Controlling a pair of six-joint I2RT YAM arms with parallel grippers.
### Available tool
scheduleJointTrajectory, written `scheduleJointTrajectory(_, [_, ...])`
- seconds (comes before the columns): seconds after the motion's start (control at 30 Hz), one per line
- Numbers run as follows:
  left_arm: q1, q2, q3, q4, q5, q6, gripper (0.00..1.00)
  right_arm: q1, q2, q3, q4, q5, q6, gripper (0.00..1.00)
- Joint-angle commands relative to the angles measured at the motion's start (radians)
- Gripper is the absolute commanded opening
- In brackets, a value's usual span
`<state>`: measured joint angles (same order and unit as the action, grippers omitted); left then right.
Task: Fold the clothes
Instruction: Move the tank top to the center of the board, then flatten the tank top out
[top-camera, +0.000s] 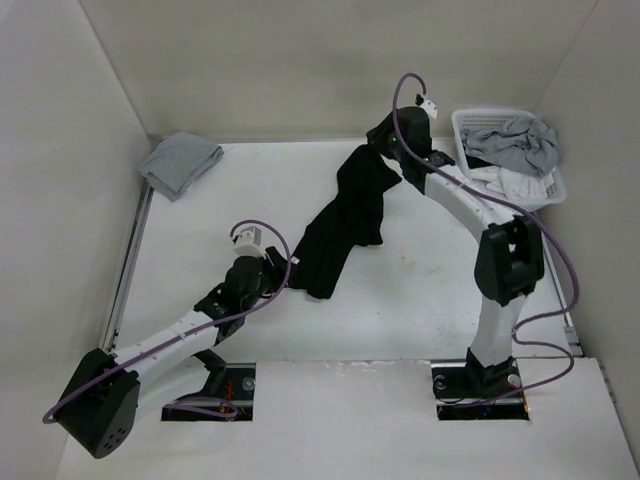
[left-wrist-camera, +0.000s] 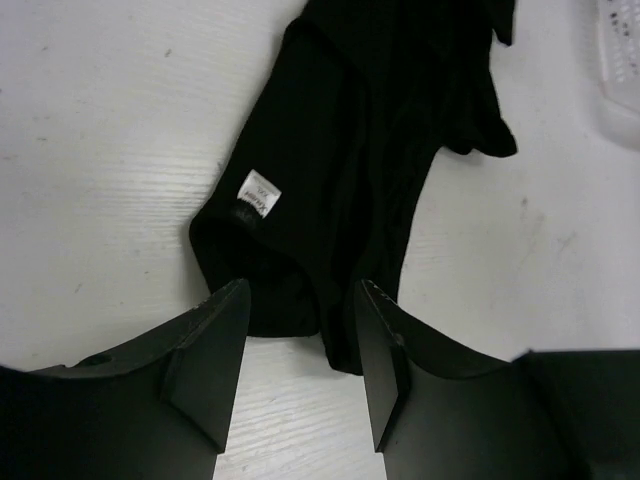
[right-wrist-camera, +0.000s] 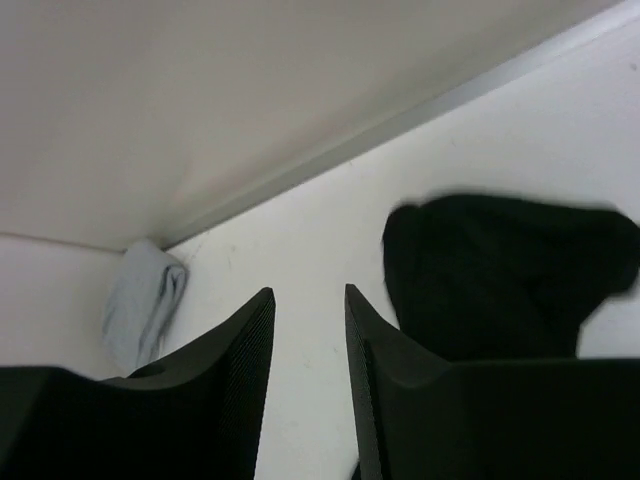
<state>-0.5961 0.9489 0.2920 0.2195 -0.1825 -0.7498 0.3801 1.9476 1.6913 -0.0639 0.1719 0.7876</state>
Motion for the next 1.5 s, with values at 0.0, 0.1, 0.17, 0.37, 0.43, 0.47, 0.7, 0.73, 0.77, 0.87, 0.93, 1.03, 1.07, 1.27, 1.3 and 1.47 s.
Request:
scheduleJointTrajectory(0.0, [-0.034,0.002,0.009,-0.072,-0.175,0.020,0.45,0.116,-0.244,-0.392,0.096,0.044,-0.076,0.32])
scheduleJointTrajectory(0.1, [-0.014,0.056,-0.013,-0.054,-0.128,-0.045,0.45,0.246,-0.376,-0.653,0.171,0.058,-0.071,0.08])
scheduleJointTrajectory(0.17, [-0.009,0.083,-0.023,-0.023,-0.089,-0.052,0.44,0.387,-0.452,-0.799,0.199,0.064,-0.094,0.02])
scheduleJointTrajectory(0.37, [0.035,-0.045,-0.126,-0.012,-0.063,-0.152,0.44,0.639,-0.501,-0.935,0.213,0.124,-0.108,0.34])
scheduleJointTrajectory(0.43, [0.061,-0.076,-0.149,-0.012,-0.037,-0.172,0.44,0.680,-0.460,-0.923,0.236,0.112,-0.138,0.36])
scheduleJointTrajectory(0.47, [0.072,-0.088,-0.157,-0.012,-0.020,-0.175,0.44,0.702,-0.438,-0.909,0.245,0.115,-0.164,0.37])
scheduleJointTrajectory(0.7, [0.192,-0.163,-0.211,-0.029,0.096,-0.189,0.44,0.740,-0.297,-0.826,0.266,0.121,-0.310,0.45])
scheduleJointTrajectory(0.73, [0.213,-0.167,-0.214,-0.029,0.118,-0.189,0.44,0.742,-0.279,-0.814,0.260,0.127,-0.335,0.46])
scheduleJointTrajectory(0.77, [0.222,-0.168,-0.215,-0.029,0.129,-0.189,0.44,0.742,-0.267,-0.805,0.256,0.130,-0.349,0.46])
scheduleJointTrajectory(0.87, [0.241,-0.165,-0.217,-0.028,0.153,-0.183,0.44,0.742,-0.217,-0.759,0.194,0.176,-0.372,0.46])
scheduleJointTrajectory(0.93, [0.218,-0.156,-0.212,-0.019,0.155,-0.178,0.46,0.742,-0.188,-0.737,0.162,0.251,-0.381,0.38])
scheduleJointTrajectory(1.03, [0.163,-0.142,-0.203,-0.005,0.144,-0.169,0.48,0.748,-0.173,-0.722,0.107,0.319,-0.372,0.11])
scheduleJointTrajectory(1.07, [0.146,-0.139,-0.200,0.000,0.141,-0.166,0.49,0.748,-0.180,-0.728,0.096,0.331,-0.369,0.06])
scheduleJointTrajectory(1.27, [0.007,-0.044,-0.168,0.061,0.063,-0.138,0.52,0.724,-0.389,-0.853,0.098,0.359,-0.306,0.00])
scheduleJointTrajectory(1.3, [-0.009,-0.026,-0.162,0.067,0.049,-0.135,0.52,0.719,-0.418,-0.866,0.098,0.365,-0.298,0.00])
scheduleJointTrajectory(1.47, [-0.072,0.068,-0.130,0.113,-0.017,-0.123,0.52,0.704,-0.547,-0.906,0.098,0.419,-0.272,0.00])
